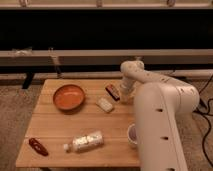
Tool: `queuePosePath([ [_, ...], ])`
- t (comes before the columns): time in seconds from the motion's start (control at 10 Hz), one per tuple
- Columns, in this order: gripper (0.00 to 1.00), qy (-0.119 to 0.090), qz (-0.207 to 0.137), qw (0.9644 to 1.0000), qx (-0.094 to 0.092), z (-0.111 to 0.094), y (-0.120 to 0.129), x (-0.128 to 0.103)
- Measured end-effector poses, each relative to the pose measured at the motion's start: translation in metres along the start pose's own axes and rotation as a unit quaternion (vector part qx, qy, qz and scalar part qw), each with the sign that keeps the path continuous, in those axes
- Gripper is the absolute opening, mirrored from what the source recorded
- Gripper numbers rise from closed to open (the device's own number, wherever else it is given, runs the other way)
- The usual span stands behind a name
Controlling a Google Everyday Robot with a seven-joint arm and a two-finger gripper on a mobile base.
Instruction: Push the eraser across the table
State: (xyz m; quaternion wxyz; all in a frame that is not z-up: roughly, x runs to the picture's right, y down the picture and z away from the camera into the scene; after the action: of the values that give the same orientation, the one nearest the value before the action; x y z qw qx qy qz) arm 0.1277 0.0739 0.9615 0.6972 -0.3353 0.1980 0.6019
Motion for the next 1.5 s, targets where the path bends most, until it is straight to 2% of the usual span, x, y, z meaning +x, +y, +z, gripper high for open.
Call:
queuePosePath([
  [0.3,0.00,-0.009,-0.020,0.9997,-0.006,0.000,0.012,-0.025],
  [0.6,0.00,-0.011,-0.021,0.9997,-0.007,-0.002,0.011,-0.026],
  [0.7,0.00,-0.017,-0.026,0.9994,-0.012,-0.004,0.014,-0.033],
  [1.1,0.00,-0.053,-0.063,0.9961,-0.032,-0.018,0.056,-0.087],
  [1.3,0.00,-0.064,-0.076,0.9943,-0.038,-0.024,0.058,-0.096],
  [1.5,0.00,-0.066,-0.074,0.9943,-0.038,-0.025,0.055,-0.096],
])
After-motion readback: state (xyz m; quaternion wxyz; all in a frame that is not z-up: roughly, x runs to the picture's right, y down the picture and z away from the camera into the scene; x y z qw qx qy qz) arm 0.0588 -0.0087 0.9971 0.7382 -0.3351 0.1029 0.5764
